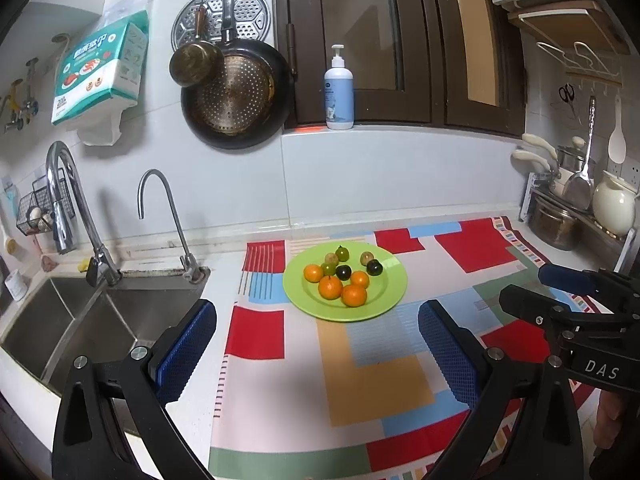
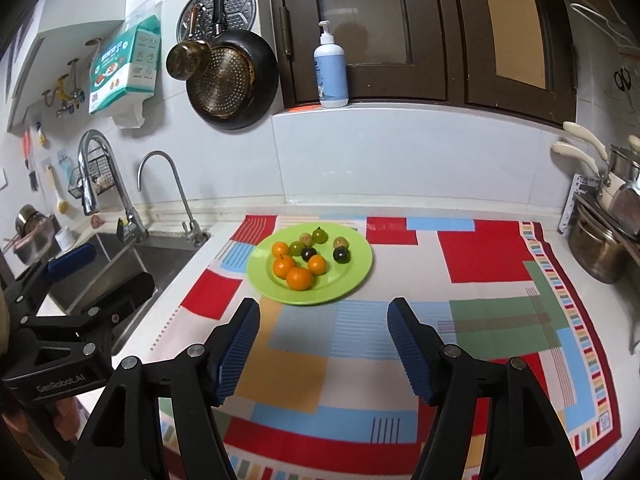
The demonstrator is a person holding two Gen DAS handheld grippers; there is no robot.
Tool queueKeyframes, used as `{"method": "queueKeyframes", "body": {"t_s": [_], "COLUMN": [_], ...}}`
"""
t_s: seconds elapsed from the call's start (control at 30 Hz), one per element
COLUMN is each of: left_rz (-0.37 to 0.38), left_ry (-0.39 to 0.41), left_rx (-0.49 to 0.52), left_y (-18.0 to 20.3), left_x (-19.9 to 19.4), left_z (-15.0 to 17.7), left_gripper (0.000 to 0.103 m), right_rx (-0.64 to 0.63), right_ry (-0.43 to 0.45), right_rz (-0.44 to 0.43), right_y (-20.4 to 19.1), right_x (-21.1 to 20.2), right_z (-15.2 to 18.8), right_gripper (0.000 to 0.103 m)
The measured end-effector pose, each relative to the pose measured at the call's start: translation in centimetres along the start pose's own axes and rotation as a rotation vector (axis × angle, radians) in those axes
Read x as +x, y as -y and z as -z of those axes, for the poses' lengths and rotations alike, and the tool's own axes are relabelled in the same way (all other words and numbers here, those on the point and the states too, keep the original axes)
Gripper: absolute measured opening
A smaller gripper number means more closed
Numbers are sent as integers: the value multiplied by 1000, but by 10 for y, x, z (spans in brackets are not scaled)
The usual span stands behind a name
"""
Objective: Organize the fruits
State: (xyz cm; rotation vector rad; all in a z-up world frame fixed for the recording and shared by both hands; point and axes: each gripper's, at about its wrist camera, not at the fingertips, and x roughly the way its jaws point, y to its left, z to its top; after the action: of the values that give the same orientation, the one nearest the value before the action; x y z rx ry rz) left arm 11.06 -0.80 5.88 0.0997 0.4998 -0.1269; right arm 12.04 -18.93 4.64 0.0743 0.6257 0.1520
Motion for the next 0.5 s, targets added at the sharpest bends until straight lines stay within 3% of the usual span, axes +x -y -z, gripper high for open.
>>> {"method": "queueKeyframes", "body": {"t_s": [0.4,0.5], "left_rz": [-26,-26], "left_ry": [7,12], "left_rx": [13,14], "left_y": [2,3], "left_x": [-21,-24], "left_z": [10,11], "left_gripper": [103,103], "right_rx": [-9,-9], "right_ry": [1,7], "right_rz": [4,8], "right_y": [-4,-3], "right_x": [-17,-21], "right_z": [12,14], "right_gripper": [67,73]}}
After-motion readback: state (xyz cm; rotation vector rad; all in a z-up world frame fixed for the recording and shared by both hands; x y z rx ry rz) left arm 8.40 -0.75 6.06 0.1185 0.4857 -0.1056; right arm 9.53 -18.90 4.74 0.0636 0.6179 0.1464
